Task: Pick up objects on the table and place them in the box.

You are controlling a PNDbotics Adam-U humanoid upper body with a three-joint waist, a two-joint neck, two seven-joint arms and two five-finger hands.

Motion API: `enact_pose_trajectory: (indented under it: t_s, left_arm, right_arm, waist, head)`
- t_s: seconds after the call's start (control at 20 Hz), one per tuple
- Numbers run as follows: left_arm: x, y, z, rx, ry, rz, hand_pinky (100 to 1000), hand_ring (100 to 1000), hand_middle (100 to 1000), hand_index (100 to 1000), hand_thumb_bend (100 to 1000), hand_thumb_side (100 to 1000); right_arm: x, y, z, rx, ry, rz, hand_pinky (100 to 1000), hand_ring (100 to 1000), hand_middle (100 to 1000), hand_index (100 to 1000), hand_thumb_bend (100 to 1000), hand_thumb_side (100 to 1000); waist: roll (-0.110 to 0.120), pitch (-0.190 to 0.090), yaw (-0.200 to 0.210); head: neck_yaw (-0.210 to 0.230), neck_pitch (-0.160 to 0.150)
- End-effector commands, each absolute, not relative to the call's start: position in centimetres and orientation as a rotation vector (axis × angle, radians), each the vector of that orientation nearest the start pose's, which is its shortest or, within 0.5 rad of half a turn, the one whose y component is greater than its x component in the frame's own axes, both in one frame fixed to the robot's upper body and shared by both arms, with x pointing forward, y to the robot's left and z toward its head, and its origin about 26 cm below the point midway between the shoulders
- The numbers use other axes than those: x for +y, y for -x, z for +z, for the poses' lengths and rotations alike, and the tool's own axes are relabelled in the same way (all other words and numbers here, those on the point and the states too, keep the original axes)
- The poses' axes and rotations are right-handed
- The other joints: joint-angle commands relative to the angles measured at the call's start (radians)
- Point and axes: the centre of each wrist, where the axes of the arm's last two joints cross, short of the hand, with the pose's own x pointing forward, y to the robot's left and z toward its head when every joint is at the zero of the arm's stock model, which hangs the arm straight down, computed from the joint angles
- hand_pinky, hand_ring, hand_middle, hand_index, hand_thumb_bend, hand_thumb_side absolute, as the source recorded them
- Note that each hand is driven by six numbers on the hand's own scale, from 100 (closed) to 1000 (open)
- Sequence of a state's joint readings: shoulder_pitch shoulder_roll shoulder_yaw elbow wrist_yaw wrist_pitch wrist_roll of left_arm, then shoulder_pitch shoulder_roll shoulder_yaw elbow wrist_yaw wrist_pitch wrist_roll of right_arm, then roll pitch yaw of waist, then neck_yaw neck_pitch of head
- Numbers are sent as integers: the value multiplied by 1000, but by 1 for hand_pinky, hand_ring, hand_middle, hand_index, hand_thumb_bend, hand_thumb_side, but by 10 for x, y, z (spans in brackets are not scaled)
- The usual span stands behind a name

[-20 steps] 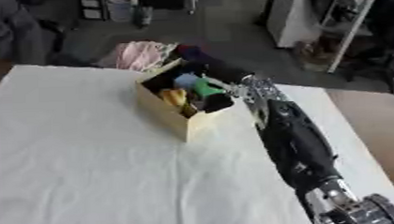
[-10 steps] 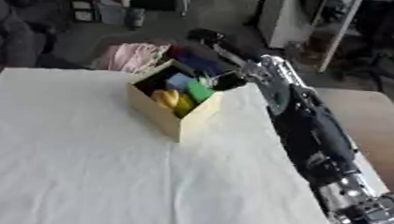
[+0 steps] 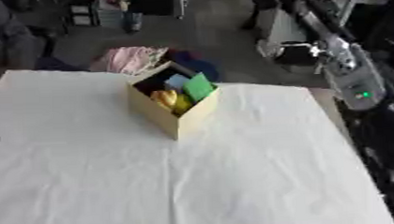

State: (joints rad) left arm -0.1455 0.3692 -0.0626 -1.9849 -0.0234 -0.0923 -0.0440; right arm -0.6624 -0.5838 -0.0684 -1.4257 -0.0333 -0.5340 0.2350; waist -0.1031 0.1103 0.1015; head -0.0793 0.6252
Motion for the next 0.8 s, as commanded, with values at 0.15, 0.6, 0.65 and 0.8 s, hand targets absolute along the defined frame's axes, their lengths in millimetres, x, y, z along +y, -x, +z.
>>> enact_pose_trajectory:
  t_s: [0.15,0.6,0.65,0.8]
  left_arm:
    - [273,-277,148,-2160,-183,-469,768,690,635,833,100,559]
    - [275,-266,121,-2098,-185,-419,770,708,652,833,100,561]
    - [274,-265,118,-2094,-185,-416,770,709,653,833,100,562]
    - [274,-264,112,-2091,-182,-400,770,712,656,831,100,566]
  right_arm:
    - [-337,-361,233,3570,-214,-815,719,738,799,914,100,452]
    - [-315,-312,140,3911,135,-608,583,607,741,811,100,521]
    - [-312,-307,131,3943,185,-575,579,604,740,809,100,524]
    - [-302,-293,107,4027,304,-458,560,587,721,797,100,547]
  waist:
    - [37,-52,-51]
    - [61,-112,-152]
    - [63,-112,-158]
    - [69,-113,-162]
  head:
    - [91,59]
    - [183,144]
    - [194,145]
    - [215,145]
